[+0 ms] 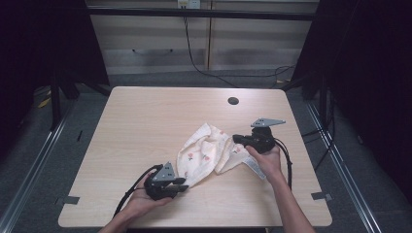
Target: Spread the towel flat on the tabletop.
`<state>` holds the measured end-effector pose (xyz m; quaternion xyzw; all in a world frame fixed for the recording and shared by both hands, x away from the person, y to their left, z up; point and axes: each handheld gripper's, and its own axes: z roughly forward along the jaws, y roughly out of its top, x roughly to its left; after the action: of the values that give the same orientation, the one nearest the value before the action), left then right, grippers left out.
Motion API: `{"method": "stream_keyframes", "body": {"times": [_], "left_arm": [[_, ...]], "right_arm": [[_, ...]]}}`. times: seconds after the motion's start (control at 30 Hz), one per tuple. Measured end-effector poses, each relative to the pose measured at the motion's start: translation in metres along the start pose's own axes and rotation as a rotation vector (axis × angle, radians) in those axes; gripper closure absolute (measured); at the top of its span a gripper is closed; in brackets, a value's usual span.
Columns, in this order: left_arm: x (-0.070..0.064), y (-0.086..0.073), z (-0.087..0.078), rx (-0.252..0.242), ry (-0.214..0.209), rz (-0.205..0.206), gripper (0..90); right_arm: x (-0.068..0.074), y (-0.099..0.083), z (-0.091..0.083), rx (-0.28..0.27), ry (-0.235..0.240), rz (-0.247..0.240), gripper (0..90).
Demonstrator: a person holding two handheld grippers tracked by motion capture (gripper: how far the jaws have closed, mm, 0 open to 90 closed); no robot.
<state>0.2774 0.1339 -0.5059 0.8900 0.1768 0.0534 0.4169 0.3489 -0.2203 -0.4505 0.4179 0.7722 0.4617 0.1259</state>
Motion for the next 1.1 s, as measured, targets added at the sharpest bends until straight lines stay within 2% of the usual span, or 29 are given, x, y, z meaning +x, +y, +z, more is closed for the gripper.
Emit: {"method": "stream_keyframes", "body": {"times": [0.07, 0.2, 0.3, 0.43, 0.6, 0.7, 0.73, 0.87, 1.1], "left_arm": [[0.002, 0.0, -0.001, 0.003, -0.006, -0.021, 83.7], [0.01, -0.001, -0.002, 0.003, -0.059, -0.091, 86.0], [0.015, -0.001, -0.005, -0.028, -0.1, -0.144, 86.7], [0.017, 0.004, -0.014, -0.08, -0.108, -0.174, 86.9], [0.022, 0.01, -0.029, -0.15, -0.105, -0.205, 86.8], [0.022, 0.019, -0.038, -0.187, -0.092, -0.207, 86.7], [0.024, 0.022, -0.041, -0.209, -0.104, -0.225, 86.7], [0.033, 0.032, -0.054, -0.26, -0.09, -0.249, 87.0], [0.053, 0.045, -0.077, -0.295, -0.03, -0.252, 87.0]], "right_arm": [[0.0, -0.003, 0.0, -0.004, 0.003, 0.004, 90.0], [0.0, -0.005, -0.001, -0.007, 0.007, 0.005, 90.0], [0.001, -0.005, -0.003, -0.016, 0.011, 0.005, 90.0], [0.002, -0.004, -0.006, -0.024, 0.014, 0.001, 90.0], [0.003, 0.001, -0.013, -0.043, 0.016, 0.0, 90.0], [0.004, 0.005, -0.019, -0.059, 0.02, -0.006, 90.0], [0.004, 0.007, -0.02, -0.066, 0.021, -0.01, 90.0], [0.006, 0.015, -0.029, -0.095, 0.024, -0.021, 90.0], [0.01, 0.034, -0.047, -0.128, 0.025, -0.052, 90.0]]}}
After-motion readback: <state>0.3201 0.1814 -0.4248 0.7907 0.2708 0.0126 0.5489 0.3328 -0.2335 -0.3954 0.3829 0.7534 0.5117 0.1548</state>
